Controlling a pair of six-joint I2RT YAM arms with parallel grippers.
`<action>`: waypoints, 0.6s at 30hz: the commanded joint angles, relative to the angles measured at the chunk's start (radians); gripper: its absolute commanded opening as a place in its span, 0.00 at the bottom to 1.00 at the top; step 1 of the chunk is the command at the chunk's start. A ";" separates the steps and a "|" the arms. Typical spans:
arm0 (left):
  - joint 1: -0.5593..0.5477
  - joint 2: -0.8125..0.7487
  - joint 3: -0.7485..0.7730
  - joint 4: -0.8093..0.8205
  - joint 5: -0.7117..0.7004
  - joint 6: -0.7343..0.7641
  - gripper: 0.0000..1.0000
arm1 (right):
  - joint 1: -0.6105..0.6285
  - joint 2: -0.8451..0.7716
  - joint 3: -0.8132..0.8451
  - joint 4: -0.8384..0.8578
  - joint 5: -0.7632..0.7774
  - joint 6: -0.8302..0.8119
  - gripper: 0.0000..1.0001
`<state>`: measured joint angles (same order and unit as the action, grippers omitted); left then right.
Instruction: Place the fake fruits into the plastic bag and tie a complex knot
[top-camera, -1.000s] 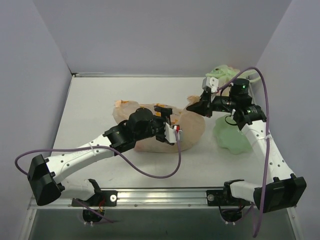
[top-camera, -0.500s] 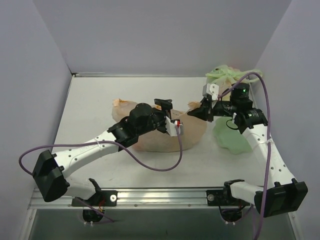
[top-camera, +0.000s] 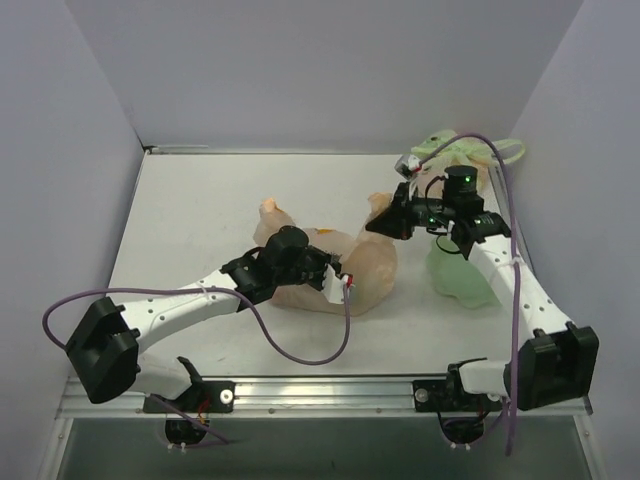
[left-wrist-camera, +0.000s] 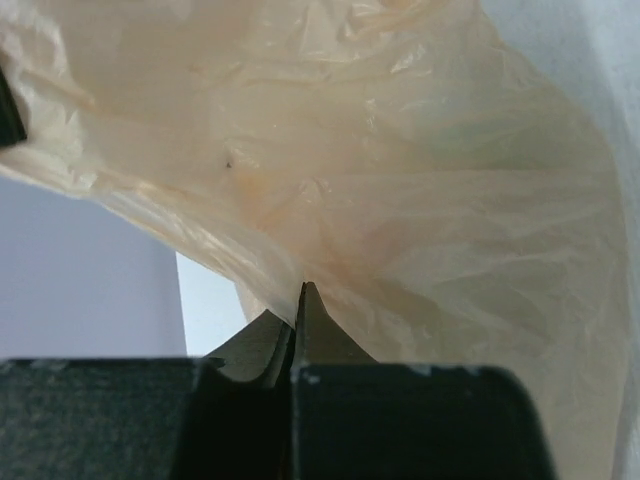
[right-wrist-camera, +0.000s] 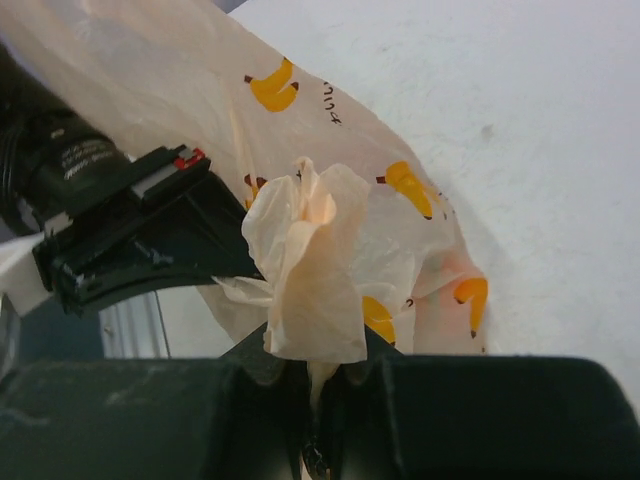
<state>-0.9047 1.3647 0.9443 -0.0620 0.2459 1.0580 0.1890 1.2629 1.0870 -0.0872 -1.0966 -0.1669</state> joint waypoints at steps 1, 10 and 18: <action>-0.005 0.025 -0.068 -0.076 0.059 0.053 0.00 | 0.023 0.076 0.027 0.167 0.118 0.269 0.00; -0.008 0.119 -0.165 0.010 0.070 0.083 0.00 | 0.076 0.208 0.007 0.166 0.225 0.448 0.00; -0.028 0.119 -0.193 0.007 0.040 0.060 0.08 | 0.092 0.274 0.056 0.057 0.274 0.437 0.00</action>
<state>-0.9070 1.4769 0.7845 0.0608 0.2535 1.1442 0.2852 1.5276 1.0740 -0.0669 -0.8913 0.2649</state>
